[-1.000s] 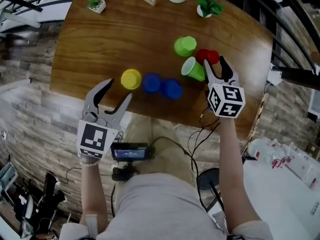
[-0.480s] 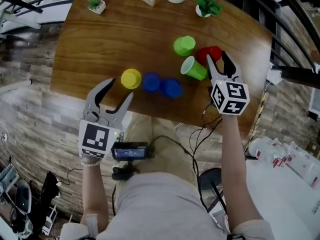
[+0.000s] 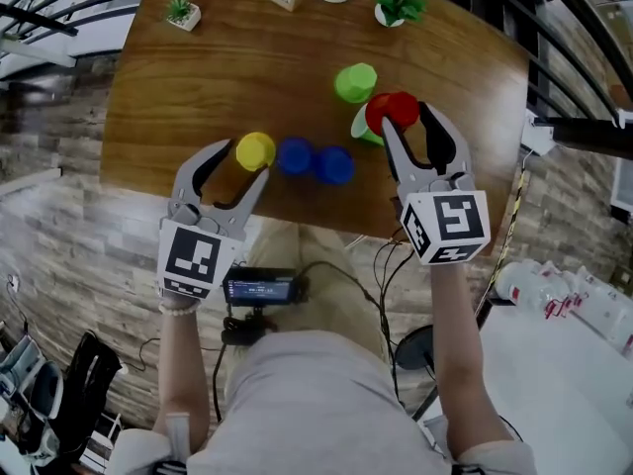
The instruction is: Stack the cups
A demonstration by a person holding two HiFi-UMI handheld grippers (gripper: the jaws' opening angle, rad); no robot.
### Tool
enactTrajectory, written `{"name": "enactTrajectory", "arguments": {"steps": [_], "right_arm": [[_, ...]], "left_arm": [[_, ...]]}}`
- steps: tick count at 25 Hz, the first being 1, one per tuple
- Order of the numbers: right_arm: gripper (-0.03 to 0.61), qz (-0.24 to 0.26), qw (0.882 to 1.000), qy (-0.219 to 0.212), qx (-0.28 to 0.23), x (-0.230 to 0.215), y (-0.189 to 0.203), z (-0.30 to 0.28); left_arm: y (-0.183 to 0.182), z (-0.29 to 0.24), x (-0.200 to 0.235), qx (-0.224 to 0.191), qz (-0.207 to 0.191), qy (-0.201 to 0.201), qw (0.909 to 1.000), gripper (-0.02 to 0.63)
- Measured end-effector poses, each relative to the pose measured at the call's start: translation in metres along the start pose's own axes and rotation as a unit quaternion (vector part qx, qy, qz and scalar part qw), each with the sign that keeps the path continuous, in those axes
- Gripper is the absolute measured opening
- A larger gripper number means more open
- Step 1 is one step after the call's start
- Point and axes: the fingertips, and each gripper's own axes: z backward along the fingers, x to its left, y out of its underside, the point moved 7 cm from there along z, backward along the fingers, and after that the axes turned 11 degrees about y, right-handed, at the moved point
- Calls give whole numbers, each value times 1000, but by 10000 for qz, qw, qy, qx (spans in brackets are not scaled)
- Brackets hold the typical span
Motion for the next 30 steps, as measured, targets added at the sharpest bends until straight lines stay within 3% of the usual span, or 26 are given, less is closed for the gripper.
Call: {"name": "enactTrajectory", "arguments": {"steps": [12, 18, 30], "right_arm": [[215, 41, 9944, -1048, 110, 70, 7, 31], [215, -132, 9907, -1335, 227, 89, 17, 32], [218, 191, 9868, -1597, 179, 101, 22, 33]], "left_arm": [[-9, -4, 2, -36, -164, 164, 9997, 218], [-8, -5, 4, -26, -162, 158, 9997, 218], [-14, -7, 11, -61, -305, 257, 9992, 218]]}}
